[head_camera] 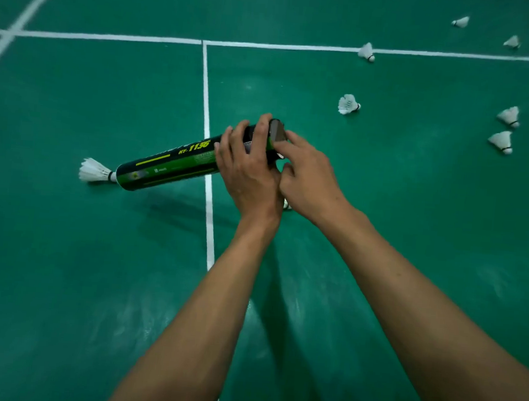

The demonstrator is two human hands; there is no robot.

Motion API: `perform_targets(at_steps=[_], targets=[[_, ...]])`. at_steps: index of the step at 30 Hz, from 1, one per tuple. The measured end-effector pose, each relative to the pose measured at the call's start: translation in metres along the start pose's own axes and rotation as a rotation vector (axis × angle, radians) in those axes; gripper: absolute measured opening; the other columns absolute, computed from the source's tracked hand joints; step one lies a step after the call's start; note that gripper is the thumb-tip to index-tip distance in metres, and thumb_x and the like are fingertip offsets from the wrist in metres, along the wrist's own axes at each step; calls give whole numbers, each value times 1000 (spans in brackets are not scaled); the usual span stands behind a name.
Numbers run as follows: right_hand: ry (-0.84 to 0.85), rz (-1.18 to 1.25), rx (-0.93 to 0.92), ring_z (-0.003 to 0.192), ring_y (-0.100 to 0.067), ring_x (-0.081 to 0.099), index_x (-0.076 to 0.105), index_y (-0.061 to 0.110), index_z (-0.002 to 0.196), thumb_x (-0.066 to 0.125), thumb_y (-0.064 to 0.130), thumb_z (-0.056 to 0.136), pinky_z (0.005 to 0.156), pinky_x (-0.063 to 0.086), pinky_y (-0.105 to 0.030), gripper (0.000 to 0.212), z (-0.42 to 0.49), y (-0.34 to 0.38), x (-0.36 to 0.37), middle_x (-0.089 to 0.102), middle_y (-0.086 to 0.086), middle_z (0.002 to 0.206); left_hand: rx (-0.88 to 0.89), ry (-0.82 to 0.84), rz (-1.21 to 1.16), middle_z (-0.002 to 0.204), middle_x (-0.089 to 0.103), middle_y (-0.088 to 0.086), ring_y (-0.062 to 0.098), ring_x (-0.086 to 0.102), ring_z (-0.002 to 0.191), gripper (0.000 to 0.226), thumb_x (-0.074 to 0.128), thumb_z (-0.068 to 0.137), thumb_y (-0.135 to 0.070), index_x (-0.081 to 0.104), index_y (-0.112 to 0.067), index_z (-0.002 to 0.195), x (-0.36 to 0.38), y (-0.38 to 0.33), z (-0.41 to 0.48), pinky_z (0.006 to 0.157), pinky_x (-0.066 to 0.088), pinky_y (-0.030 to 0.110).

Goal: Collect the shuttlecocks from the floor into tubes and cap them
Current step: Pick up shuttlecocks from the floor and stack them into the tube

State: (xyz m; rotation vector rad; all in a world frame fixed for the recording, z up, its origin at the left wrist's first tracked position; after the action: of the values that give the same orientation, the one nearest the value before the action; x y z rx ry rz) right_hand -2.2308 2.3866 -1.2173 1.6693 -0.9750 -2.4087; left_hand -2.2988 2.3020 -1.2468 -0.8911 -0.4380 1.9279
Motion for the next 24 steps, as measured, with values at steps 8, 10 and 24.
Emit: perform_targets(at_steps=[8, 10, 24], targets=[[-33, 98, 3, 108, -30, 68, 72, 20, 120, 49, 14, 82, 94, 53, -41, 45, 42, -18, 26, 75, -6, 115, -114, 263, 154, 121, 63, 6, 33, 56, 111, 69, 70, 70, -7, 64, -30, 135, 5, 40, 6, 98, 46, 46], [90, 75, -37, 106, -31, 68, 76, 21, 113, 51, 15, 83, 91, 54, -40, 40, 54, -16, 40, 76, -7, 111, -109, 343, 211, 122, 63, 6, 33, 55, 111, 73, 72, 68, -8, 62, -32, 136, 3, 46, 11, 97, 45, 45], [62, 379, -265, 121, -30, 60, 75, 18, 109, 56, 18, 89, 97, 50, -40, 28, 87, 18, 60, 58, -10, 140, -296, 636, 378, 118, 72, 0, 28, 68, 105, 85, 87, 57, -31, 56, -37, 136, -15, 76, 61, 90, 57, 46]])
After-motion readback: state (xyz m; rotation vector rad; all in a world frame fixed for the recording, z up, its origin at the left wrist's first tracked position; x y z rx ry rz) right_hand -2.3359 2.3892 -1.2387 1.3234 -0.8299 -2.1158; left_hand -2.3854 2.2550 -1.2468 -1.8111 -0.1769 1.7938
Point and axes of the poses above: each hand's wrist, its own z-axis towards the middle knuckle, its own x-axis out of the palm, y = z × x, the point moved 10 cm from there along z, towards the middle knuckle
